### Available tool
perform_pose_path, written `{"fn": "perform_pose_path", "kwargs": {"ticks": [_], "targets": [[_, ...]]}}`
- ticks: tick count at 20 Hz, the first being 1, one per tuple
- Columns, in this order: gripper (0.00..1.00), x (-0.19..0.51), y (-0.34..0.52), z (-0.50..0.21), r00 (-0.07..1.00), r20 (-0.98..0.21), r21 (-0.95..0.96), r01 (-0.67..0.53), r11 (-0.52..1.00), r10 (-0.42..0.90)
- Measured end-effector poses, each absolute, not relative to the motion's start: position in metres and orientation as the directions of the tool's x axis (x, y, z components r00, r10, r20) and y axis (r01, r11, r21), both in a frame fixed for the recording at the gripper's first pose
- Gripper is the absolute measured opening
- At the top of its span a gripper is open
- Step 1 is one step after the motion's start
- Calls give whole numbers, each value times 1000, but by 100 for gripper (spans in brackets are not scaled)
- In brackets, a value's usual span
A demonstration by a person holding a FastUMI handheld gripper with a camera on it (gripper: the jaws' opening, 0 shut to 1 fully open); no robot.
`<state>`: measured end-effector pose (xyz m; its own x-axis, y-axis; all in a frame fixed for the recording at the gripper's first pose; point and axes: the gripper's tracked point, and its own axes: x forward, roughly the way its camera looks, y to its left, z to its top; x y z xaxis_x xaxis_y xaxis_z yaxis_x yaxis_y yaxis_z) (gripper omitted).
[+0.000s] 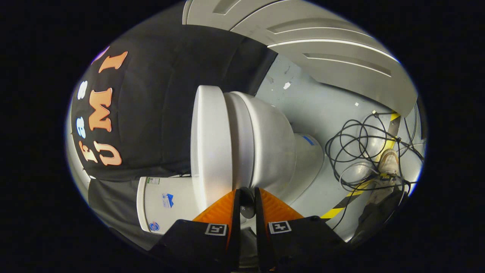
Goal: Open the toilet lid.
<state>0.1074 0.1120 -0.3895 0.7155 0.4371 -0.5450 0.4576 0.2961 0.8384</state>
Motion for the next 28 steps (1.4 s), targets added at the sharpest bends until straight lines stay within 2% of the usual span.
{"fn": "perform_pose_path", "kwargs": {"ticks": [3,5,10,13,17,28], "targets": [[9,114,114,-383,749,-500,866,422,271,434],[8,111,111,-381,752,-509,857,396,329,419],[8,112,109,-384,771,-499,867,453,209,396],[8,111,109,-382,764,-496,868,428,250,413],[8,110,108,-378,764,-499,866,452,212,410],[8,120,109,-328,809,-495,821,315,477,317]]}}
